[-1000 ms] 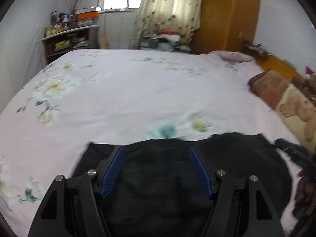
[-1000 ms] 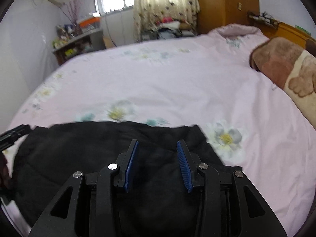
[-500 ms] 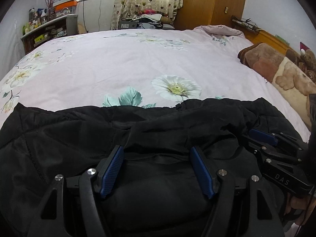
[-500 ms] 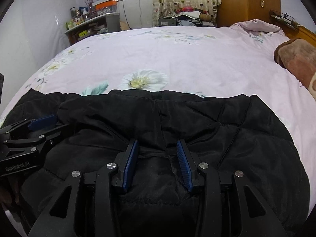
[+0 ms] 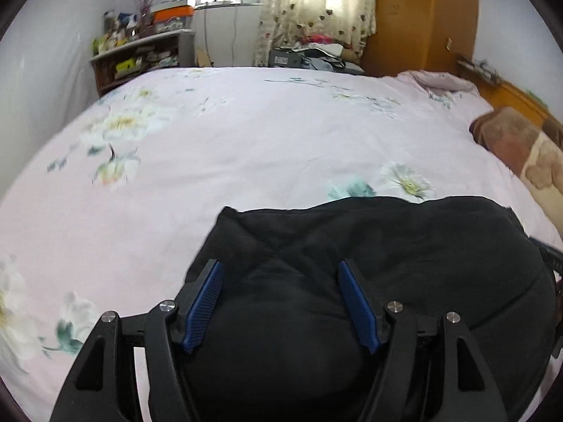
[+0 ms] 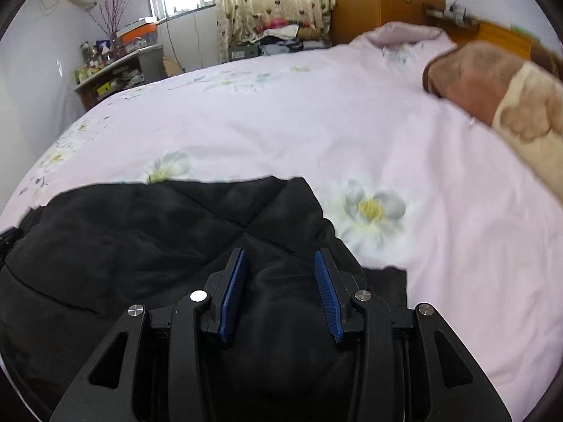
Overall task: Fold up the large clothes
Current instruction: 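Lower the folded side onto the other half with both tools, then open both tools to release the folded jacket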
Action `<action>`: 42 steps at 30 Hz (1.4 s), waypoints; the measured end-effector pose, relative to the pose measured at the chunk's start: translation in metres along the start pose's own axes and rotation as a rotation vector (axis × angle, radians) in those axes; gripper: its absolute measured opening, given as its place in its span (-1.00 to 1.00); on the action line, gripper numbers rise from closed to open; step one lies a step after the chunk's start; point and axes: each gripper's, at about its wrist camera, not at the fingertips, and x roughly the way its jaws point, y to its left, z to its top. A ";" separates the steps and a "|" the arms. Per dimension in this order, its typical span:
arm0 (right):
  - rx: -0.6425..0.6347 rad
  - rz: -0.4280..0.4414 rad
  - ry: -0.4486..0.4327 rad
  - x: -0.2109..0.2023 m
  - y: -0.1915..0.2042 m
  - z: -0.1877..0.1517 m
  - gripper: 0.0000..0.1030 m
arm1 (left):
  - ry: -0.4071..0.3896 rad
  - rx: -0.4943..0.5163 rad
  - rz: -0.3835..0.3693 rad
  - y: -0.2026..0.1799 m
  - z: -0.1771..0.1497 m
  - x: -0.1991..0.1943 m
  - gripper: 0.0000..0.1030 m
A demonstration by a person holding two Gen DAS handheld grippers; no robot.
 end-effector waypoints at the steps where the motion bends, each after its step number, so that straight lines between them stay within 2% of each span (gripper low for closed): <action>1: -0.008 -0.005 -0.009 0.001 0.003 -0.001 -0.21 | -0.006 -0.017 -0.004 0.002 -0.002 0.005 0.39; 6: -0.023 -0.031 -0.012 0.019 0.009 -0.008 -0.21 | -0.019 -0.018 0.017 -0.003 -0.005 0.024 0.40; 10: -0.018 -0.028 -0.011 0.022 0.006 -0.009 -0.21 | -0.020 -0.029 0.008 -0.001 -0.009 0.024 0.41; 14: -0.026 -0.045 0.011 0.019 0.006 -0.005 -0.21 | 0.020 -0.016 0.036 -0.004 -0.001 0.018 0.40; 18: -0.057 -0.084 0.029 -0.004 0.015 0.007 -0.18 | 0.030 -0.042 0.031 -0.003 0.008 -0.013 0.39; 22: -0.051 -0.037 -0.035 -0.058 0.021 0.009 -0.18 | -0.046 -0.032 0.005 -0.005 0.004 -0.070 0.39; 25: -0.053 0.009 -0.053 -0.091 0.027 -0.004 -0.18 | -0.080 -0.011 -0.027 -0.009 -0.019 -0.103 0.39; 27: -0.070 0.013 -0.035 -0.100 0.030 -0.019 -0.18 | -0.051 -0.009 -0.002 -0.006 -0.038 -0.103 0.39; 28: -0.063 0.012 -0.007 -0.098 0.029 -0.029 -0.18 | -0.011 -0.025 0.006 0.000 -0.047 -0.095 0.39; 30: -0.041 -0.014 0.065 -0.082 0.021 -0.041 -0.18 | 0.066 -0.060 0.024 0.010 -0.060 -0.076 0.38; 31: -0.034 -0.020 0.090 -0.075 0.019 -0.045 -0.18 | 0.077 -0.068 0.016 0.013 -0.064 -0.070 0.40; 33: -0.001 -0.007 0.125 -0.064 0.011 -0.047 -0.18 | 0.079 -0.082 0.009 0.016 -0.064 -0.069 0.40; 36: -0.018 -0.021 0.121 -0.073 0.013 -0.043 -0.18 | 0.085 -0.089 0.019 0.014 -0.056 -0.076 0.37; 42: -0.038 0.009 0.069 -0.116 0.019 -0.048 -0.18 | 0.022 -0.030 0.016 -0.005 -0.058 -0.125 0.36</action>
